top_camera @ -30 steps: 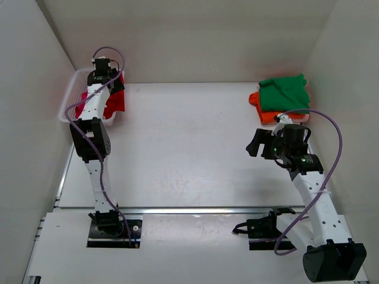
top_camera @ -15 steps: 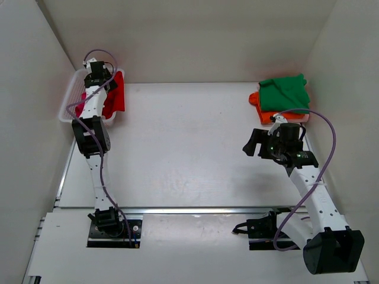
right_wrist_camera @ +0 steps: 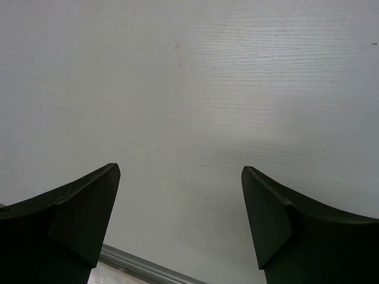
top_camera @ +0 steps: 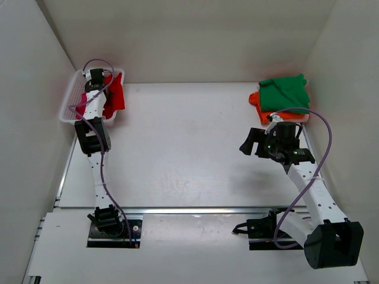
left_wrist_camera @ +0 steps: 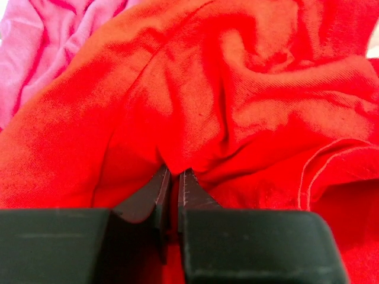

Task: Fold and stack the t-shirts
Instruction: Grab crumpled tshirt from bin with the right arm, then move the tshirt to the center of the board

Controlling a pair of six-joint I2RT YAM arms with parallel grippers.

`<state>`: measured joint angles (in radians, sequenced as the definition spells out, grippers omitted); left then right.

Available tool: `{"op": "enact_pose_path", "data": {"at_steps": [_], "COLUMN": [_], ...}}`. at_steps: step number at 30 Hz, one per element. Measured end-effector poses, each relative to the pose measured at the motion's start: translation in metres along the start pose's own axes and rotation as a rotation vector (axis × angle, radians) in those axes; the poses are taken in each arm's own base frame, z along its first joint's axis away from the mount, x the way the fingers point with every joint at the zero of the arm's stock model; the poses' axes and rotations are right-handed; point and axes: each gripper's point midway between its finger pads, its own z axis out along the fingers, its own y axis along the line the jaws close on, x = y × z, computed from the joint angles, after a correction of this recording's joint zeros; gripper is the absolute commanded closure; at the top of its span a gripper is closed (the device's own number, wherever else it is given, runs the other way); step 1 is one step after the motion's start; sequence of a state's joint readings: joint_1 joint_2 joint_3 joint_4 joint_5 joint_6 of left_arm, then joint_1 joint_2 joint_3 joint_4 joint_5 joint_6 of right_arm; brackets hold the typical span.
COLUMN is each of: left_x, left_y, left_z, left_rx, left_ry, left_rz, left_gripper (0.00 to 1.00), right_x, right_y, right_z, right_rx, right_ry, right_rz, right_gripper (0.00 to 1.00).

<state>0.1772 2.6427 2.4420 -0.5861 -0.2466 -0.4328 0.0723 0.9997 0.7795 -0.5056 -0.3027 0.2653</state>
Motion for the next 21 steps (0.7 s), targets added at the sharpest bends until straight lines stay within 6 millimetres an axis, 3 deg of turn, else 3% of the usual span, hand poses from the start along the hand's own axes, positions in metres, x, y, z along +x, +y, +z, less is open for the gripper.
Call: {"op": "enact_pose_path", "data": {"at_steps": [3, 6, 8, 10, 12, 14, 15, 16, 17, 19, 21], "left_x": [-0.007, -0.026, -0.05, -0.079, -0.107, -0.129, -0.135, -0.142, -0.145, -0.141, -0.134], "left_y": [-0.003, -0.006, -0.007, -0.007, -0.016, -0.037, -0.05, -0.071, -0.082, -0.115, -0.121], "left_z": [-0.007, -0.028, -0.055, -0.099, -0.163, -0.244, -0.289, -0.351, -0.387, -0.5, -0.573], "left_rx": [-0.006, -0.007, -0.022, -0.04, -0.007, 0.099, 0.17, 0.28, 0.352, 0.62, 0.815], "left_ry": [-0.017, -0.049, -0.098, -0.166, -0.242, -0.337, -0.377, -0.437, -0.47, -0.536, -0.556], "left_rz": [0.018, 0.024, 0.03, 0.038, 0.041, 0.028, 0.027, 0.022, 0.019, 0.014, -0.001], "left_gripper": [1.0, 1.0, 1.0, 1.0, 1.0, 1.0, 1.0, 1.0, 1.0, 1.0, 1.0], "right_x": [0.002, 0.002, 0.002, 0.003, 0.006, 0.011, 0.014, 0.017, 0.02, 0.024, 0.022], "right_y": [0.007, 0.013, 0.017, 0.02, 0.022, 0.024, 0.024, 0.023, 0.023, 0.022, 0.024], "right_z": [0.001, 0.002, 0.002, 0.002, 0.001, 0.0, 0.0, 0.0, 0.0, -0.002, -0.007], "right_rx": [-0.023, -0.042, -0.052, -0.058, -0.068, -0.078, -0.083, -0.086, -0.088, -0.09, -0.097], "right_ry": [0.006, 0.006, 0.004, -0.002, -0.007, -0.011, -0.013, -0.013, -0.015, -0.02, -0.043], "right_rz": [-0.006, -0.005, -0.012, -0.021, -0.028, -0.031, -0.03, -0.027, -0.025, -0.02, -0.024], "right_gripper": [0.2, 0.2, 0.2, 0.21, 0.2, 0.21, 0.21, 0.21, 0.21, 0.21, 0.21]}}
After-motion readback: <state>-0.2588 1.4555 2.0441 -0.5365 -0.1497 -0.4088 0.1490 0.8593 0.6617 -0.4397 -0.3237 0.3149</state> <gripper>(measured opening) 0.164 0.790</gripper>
